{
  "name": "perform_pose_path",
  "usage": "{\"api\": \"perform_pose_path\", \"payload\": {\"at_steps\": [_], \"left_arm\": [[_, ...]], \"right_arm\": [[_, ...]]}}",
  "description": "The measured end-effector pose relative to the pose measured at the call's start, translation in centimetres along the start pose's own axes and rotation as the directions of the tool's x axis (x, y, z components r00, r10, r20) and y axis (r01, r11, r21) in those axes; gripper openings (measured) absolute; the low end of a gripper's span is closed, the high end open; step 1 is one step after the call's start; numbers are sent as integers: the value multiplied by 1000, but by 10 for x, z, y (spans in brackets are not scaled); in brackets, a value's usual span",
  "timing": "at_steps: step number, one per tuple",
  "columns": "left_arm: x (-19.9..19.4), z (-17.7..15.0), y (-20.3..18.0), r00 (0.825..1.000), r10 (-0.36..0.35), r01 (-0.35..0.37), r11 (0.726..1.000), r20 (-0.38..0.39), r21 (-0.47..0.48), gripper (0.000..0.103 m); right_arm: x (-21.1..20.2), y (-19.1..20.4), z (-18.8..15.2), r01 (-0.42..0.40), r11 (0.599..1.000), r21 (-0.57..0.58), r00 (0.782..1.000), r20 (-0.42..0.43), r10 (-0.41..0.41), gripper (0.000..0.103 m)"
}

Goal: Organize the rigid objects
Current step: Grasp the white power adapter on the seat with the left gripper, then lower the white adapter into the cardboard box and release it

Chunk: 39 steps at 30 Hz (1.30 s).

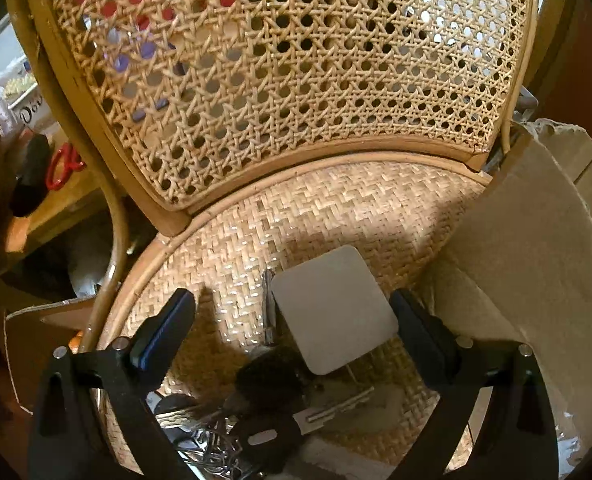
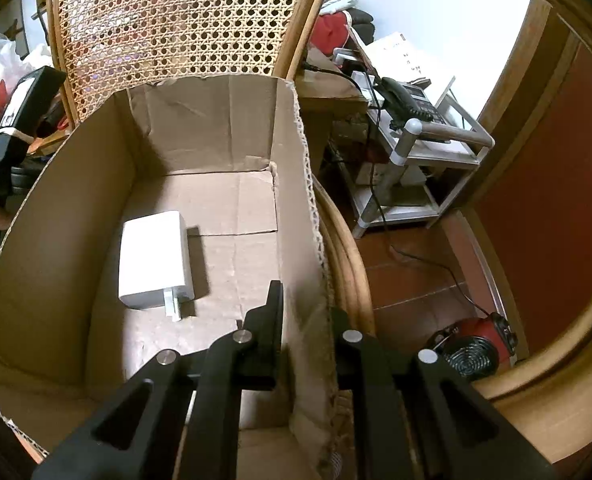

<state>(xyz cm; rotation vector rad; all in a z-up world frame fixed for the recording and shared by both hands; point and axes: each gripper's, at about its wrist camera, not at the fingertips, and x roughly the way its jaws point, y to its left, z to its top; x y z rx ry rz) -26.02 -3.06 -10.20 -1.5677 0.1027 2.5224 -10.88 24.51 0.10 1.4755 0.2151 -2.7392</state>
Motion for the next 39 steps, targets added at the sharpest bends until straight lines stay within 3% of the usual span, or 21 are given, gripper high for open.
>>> {"api": "perform_pose_path", "payload": {"at_steps": [2,4,13,24,28,32,35,39], "left_arm": [[0,-2,-4,1000,-5,5,1000,0,19,63],[-4,-3,-11,998,57,-58,997,23,55,50],[-42,1,-2,995,-17,18,1000,96,-12,43],[-101,2,-2,972,-95,99,995,215,-11,43],[-130,-3,-22,951,-155,157,987,267,14,43],[-160,-11,-48,929,-144,125,989,342,78,43],[-182,-15,-60,892,-203,173,979,403,111,43],[-194,-20,-80,878,-248,197,967,409,164,43]], "right_arm": [[0,0,0,-1,1000,-1,1000,0,1,15],[0,-1,0,-1,1000,-1,1000,0,1,15],[-1,-1,3,-3,1000,-2,1000,3,3,15],[0,-1,3,-3,1000,-2,1000,2,3,15],[0,-1,3,-3,1000,-2,1000,2,3,15],[-1,-1,3,-5,1000,-2,1000,2,5,15],[0,0,4,-3,1000,-4,1000,3,3,15],[0,1,4,-1,1000,-2,1000,3,1,15]]}}
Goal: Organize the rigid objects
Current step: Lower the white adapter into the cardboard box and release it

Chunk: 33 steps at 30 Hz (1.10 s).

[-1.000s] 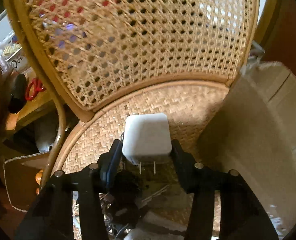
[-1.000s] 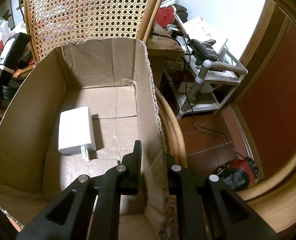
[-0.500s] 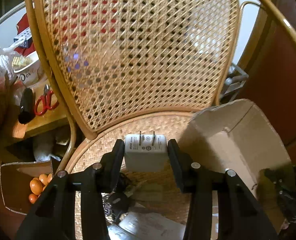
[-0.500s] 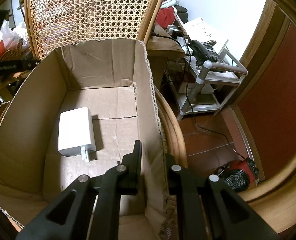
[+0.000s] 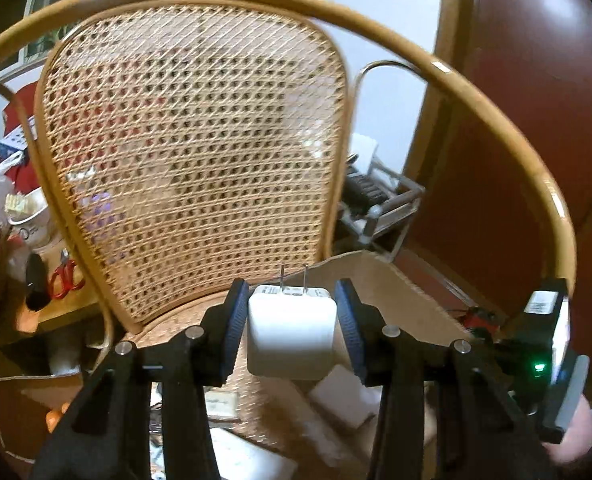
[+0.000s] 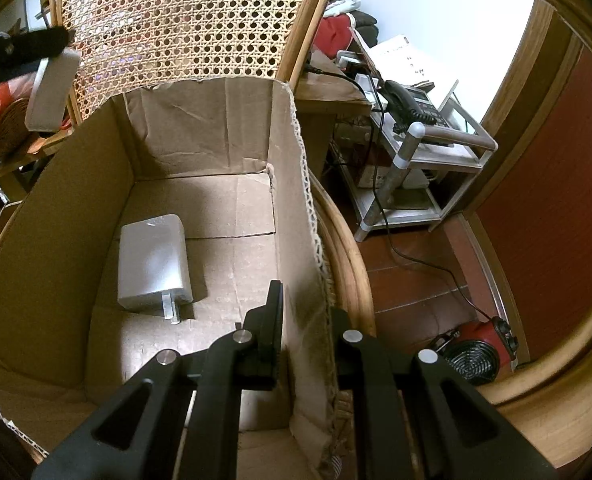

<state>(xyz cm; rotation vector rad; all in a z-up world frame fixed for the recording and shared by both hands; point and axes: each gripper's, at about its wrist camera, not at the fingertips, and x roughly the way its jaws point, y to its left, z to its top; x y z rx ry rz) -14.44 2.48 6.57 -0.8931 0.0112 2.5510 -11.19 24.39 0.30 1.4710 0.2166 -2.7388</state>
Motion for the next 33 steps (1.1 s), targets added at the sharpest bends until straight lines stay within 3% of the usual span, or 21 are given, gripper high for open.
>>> {"api": "perform_pose_path", "payload": {"at_steps": [5,21,33], "left_arm": [[14,-10,-30,992,-93,94,996,-81,6,43],[53,-57,-65,973,-83,104,991,-217,86,43],[59,-57,-67,975,-65,90,990,-211,109,43]], "right_arm": [[0,0,0,-1,1000,-1,1000,0,1,15],[0,3,2,-1,1000,-2,1000,3,1,15],[0,6,4,-1,1000,-3,1000,6,1,14]]}}
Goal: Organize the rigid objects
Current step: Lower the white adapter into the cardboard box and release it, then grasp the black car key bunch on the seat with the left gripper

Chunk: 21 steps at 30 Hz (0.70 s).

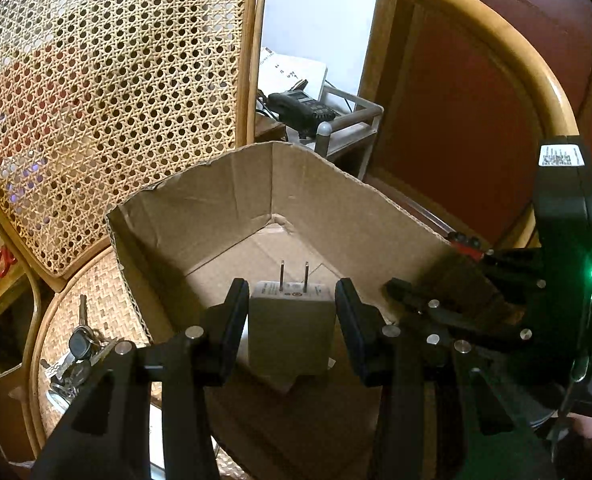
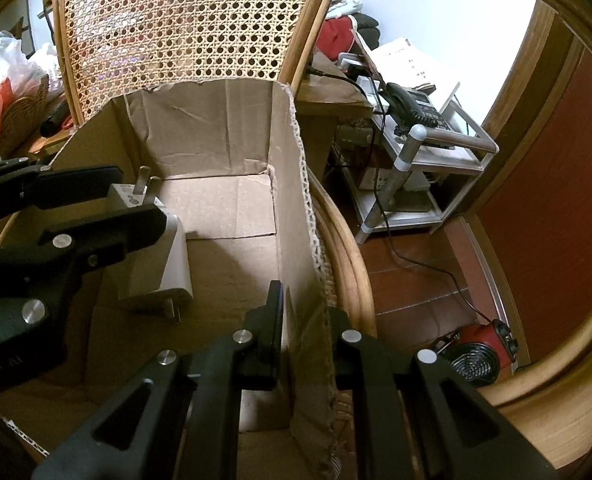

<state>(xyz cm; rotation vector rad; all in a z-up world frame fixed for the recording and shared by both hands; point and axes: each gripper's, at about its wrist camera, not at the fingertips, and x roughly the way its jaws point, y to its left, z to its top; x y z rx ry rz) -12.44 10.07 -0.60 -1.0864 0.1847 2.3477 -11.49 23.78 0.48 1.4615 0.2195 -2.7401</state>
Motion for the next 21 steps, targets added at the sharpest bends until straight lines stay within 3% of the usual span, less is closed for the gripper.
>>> {"api": "perform_pose_path", "payload": {"at_steps": [4,6,7,8,16,21], "left_arm": [[-8,1,3,1000,-24,24,1000,18,-14,44],[-10,3,4,999,-19,19,1000,27,-15,54],[-15,1,4,999,-10,11,1000,39,-16,67],[-18,1,4,999,-5,5,1000,53,-18,71],[-49,3,21,992,16,-13,1000,126,-27,75],[-68,4,65,987,74,-61,994,142,-93,75]], "right_arm": [[-1,1,2,1,1000,10,1000,6,-1,14],[-1,1,3,4,1000,16,1000,24,-4,14],[-1,2,4,4,1000,15,1000,28,-4,14],[0,2,5,3,1000,10,1000,27,-3,13],[6,-3,8,-11,1000,16,1000,-22,12,11],[4,-3,5,-19,1000,7,1000,-9,19,9]]}}
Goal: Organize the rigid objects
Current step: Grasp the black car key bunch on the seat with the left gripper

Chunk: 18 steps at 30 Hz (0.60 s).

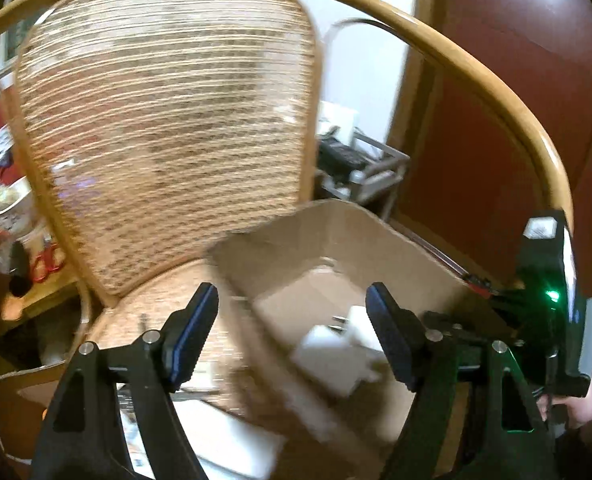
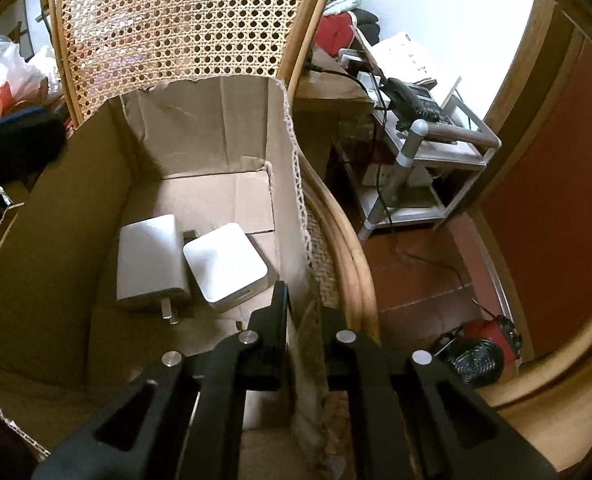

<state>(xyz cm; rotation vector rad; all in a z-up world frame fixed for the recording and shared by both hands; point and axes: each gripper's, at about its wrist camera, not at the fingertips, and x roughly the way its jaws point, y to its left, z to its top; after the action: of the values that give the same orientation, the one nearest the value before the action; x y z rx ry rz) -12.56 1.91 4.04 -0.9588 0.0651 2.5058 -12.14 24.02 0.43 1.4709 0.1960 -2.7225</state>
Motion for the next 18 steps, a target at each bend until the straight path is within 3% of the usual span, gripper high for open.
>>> {"api": "perform_pose_path", "payload": {"at_steps": [6,10,18], "left_arm": [[-5,-2,66,995,95,-97,993,-30,-75,76],[13,-10,102,987,109,-121,987,-115,-104,76],[70,-42,126,940,194,-217,975,-280,-56,76]], "right_arm": [[-1,0,-1,0,1000,-2,1000,0,0,9],[-1,1,-1,0,1000,-1,1000,0,0,9],[-1,1,-2,1,1000,-4,1000,1,-1,9]]}}
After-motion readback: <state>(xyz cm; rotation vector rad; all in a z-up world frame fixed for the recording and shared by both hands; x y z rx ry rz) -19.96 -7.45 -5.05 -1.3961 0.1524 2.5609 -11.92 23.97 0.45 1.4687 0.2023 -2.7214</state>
